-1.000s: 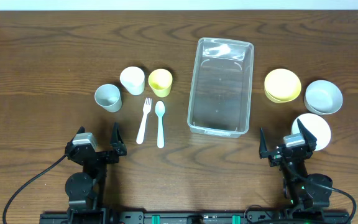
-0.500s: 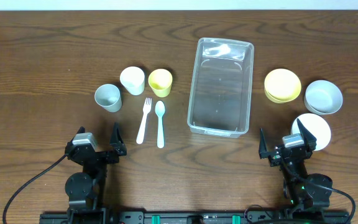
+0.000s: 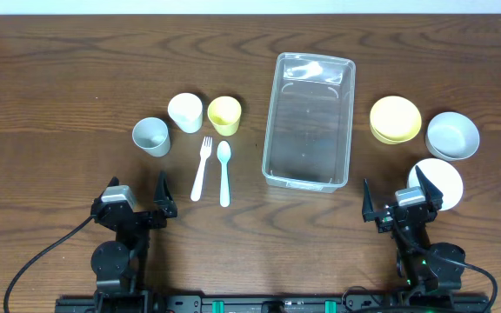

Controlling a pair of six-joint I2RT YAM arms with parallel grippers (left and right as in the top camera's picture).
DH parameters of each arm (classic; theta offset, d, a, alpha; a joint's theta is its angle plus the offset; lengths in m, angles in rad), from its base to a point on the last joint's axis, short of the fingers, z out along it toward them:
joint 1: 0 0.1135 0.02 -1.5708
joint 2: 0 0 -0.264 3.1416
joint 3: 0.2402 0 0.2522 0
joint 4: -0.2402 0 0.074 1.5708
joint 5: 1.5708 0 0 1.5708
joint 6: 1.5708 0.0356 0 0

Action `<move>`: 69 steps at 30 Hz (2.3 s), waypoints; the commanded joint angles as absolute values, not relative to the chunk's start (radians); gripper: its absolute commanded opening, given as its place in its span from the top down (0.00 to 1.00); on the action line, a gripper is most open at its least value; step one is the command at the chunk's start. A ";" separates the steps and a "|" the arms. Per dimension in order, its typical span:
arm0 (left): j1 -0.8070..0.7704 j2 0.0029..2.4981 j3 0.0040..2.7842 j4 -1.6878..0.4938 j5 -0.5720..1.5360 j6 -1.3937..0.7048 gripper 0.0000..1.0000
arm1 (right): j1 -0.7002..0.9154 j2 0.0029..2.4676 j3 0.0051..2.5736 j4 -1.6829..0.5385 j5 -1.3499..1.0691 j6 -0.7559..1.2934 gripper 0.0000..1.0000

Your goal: Pack container

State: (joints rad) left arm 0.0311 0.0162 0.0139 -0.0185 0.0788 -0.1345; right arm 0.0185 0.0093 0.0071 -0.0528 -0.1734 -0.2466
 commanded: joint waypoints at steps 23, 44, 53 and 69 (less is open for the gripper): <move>0.036 0.018 0.004 -0.063 0.105 -0.144 0.02 | -0.039 0.663 0.789 -0.616 0.154 0.041 0.01; 0.036 0.018 0.004 -0.063 0.105 -0.144 0.02 | -0.332 1.600 1.411 -1.152 0.152 0.299 0.01; 0.036 0.018 0.004 -0.063 0.105 -0.144 0.02 | -0.446 1.667 1.320 -1.207 0.119 0.321 0.01; 0.036 0.018 0.004 -0.063 0.105 -0.144 0.02 | -0.465 1.671 0.928 -0.855 0.117 0.457 0.33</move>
State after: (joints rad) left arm 0.0319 0.0189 0.0196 -0.0265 0.0792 -0.1352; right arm -0.4515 1.6623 0.9524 -0.8669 0.1123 0.4011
